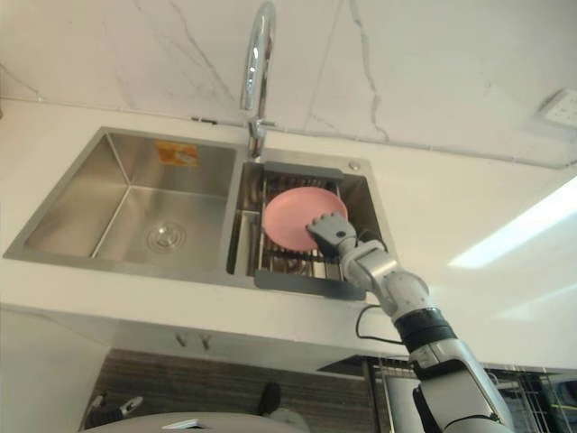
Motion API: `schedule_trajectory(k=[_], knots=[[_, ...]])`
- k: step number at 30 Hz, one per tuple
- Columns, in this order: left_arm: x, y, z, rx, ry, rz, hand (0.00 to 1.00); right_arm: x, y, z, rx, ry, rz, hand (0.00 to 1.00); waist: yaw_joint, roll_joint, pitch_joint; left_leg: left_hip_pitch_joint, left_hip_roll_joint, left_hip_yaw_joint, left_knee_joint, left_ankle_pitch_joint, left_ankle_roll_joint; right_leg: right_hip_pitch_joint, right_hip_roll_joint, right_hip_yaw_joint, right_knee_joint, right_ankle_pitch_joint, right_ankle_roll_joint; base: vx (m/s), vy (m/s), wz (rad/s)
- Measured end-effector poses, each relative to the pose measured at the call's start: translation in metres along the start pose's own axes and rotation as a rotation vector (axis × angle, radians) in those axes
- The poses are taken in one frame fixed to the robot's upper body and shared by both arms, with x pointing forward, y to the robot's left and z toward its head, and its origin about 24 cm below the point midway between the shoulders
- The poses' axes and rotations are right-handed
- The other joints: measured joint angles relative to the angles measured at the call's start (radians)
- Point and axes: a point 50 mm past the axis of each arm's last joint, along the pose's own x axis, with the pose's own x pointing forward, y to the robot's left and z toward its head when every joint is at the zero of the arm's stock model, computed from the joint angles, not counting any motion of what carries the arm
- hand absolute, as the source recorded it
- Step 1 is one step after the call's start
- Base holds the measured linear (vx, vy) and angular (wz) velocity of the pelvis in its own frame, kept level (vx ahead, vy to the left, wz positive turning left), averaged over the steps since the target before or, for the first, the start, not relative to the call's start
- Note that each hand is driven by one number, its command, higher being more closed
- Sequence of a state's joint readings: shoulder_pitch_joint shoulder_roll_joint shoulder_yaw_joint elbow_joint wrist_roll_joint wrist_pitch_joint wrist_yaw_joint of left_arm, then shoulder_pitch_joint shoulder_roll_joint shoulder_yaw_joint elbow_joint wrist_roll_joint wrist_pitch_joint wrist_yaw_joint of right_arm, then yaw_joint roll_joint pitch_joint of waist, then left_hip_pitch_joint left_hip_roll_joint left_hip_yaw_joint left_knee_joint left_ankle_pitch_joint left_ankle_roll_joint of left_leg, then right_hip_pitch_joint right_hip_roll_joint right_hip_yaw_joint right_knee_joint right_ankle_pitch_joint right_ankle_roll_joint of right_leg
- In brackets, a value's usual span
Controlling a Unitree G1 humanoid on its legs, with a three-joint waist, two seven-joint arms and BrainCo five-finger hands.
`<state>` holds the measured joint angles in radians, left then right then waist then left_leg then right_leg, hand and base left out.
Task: Walk over to the sink, pick up the cup, carry it to the dishwasher, place the cup inside the dishwasher, then close the dishwasher door
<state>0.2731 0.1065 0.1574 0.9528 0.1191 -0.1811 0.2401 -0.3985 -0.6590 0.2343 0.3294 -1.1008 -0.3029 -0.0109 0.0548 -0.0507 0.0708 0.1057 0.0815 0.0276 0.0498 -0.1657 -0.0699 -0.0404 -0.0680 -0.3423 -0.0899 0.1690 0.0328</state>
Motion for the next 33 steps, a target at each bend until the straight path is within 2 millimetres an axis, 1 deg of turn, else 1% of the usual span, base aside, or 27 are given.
schedule_trajectory(k=[2, 4, 6, 9, 18, 21, 24, 29, 32, 33], knots=[[0.000, 0.000, 0.000, -0.001, 0.001, 0.009, 0.00, 0.000, -0.017, -0.006, 0.032, 0.025, -0.125, 1.00, -0.003, 0.002, 0.001, 0.000, 0.000, 0.000, 0.000, 0.000, 0.000, 0.000, 0.000, 0.000, 0.000, 0.000, 0.000, 0.00, 0.000, 0.00], [-0.001, 0.001, -0.001, -0.002, 0.001, 0.015, 0.00, 0.000, -0.027, -0.009, 0.041, 0.039, -0.193, 1.00, -0.004, 0.003, 0.002, 0.001, 0.000, 0.000, 0.000, 0.000, 0.000, 0.000, 0.000, 0.001, 0.000, 0.000, 0.000, 0.00, 0.000, 0.00], [-0.001, 0.001, -0.002, -0.004, 0.001, 0.016, 0.00, 0.000, -0.032, -0.011, 0.039, 0.055, -0.223, 1.00, -0.005, 0.003, 0.002, 0.001, 0.000, 0.000, 0.000, 0.000, 0.000, 0.000, 0.000, 0.001, 0.000, 0.000, 0.000, 0.00, 0.000, 0.00], [-0.002, 0.000, -0.003, -0.013, 0.007, 0.015, 0.00, 0.000, -0.037, -0.010, 0.053, 0.048, -0.248, 1.00, -0.006, 0.006, 0.003, 0.001, 0.000, 0.001, 0.000, 0.000, 0.000, 0.000, 0.000, 0.001, 0.000, 0.000, 0.000, 0.00, 0.000, 0.00], [-0.002, -0.001, -0.003, -0.017, -0.001, 0.013, 0.00, -0.001, -0.039, -0.011, 0.101, 0.049, -0.261, 1.00, -0.008, 0.008, 0.005, 0.001, 0.000, 0.001, 0.000, 0.000, 0.000, 0.000, 0.000, 0.001, 0.000, 0.000, 0.000, 0.00, 0.000, 0.00], [-0.003, -0.001, -0.002, -0.016, -0.006, 0.013, 0.00, -0.002, -0.041, -0.014, 0.107, 0.061, -0.269, 1.00, -0.011, 0.008, 0.005, 0.001, -0.001, 0.001, 0.000, 0.000, 0.000, 0.000, 0.000, 0.002, 0.000, 0.000, 0.000, 0.00, 0.000, 0.00], [-0.003, -0.002, -0.001, -0.009, -0.024, 0.010, 0.00, -0.005, -0.043, -0.021, 0.098, 0.075, -0.270, 1.00, -0.021, 0.009, 0.005, 0.004, -0.002, 0.005, 0.000, 0.000, 0.000, 0.000, 0.001, 0.009, 0.000, 0.001, -0.001, 0.00, 0.000, -0.05], [-0.002, -0.003, 0.002, 0.001, -0.036, 0.004, 0.00, -0.012, -0.051, -0.033, 0.099, 0.111, -0.298, 1.00, -0.036, 0.012, 0.007, 0.020, -0.010, 0.061, 0.002, -0.008, 0.007, -0.025, 0.006, 0.078, 0.000, 0.018, 0.000, -0.01, 0.028, -0.37], [-0.001, -0.005, 0.005, 0.013, -0.048, -0.012, 0.00, -0.020, -0.057, -0.042, 0.093, 0.163, -0.333, 1.00, -0.064, 0.012, 0.010, 0.022, -0.026, 0.115, 0.014, -0.019, 0.017, -0.051, 0.003, 0.142, 0.008, 0.046, 0.006, -0.02, 0.059, -0.62], [0.000, -0.007, 0.009, 0.015, -0.059, -0.019, 0.00, -0.023, -0.057, -0.045, 0.095, 0.186, -0.339, 1.00, -0.071, 0.010, 0.018, 0.019, -0.030, 0.143, 0.041, -0.036, 0.021, -0.057, 0.003, 0.175, 0.008, 0.060, 0.014, -0.07, 0.071, -0.75]])
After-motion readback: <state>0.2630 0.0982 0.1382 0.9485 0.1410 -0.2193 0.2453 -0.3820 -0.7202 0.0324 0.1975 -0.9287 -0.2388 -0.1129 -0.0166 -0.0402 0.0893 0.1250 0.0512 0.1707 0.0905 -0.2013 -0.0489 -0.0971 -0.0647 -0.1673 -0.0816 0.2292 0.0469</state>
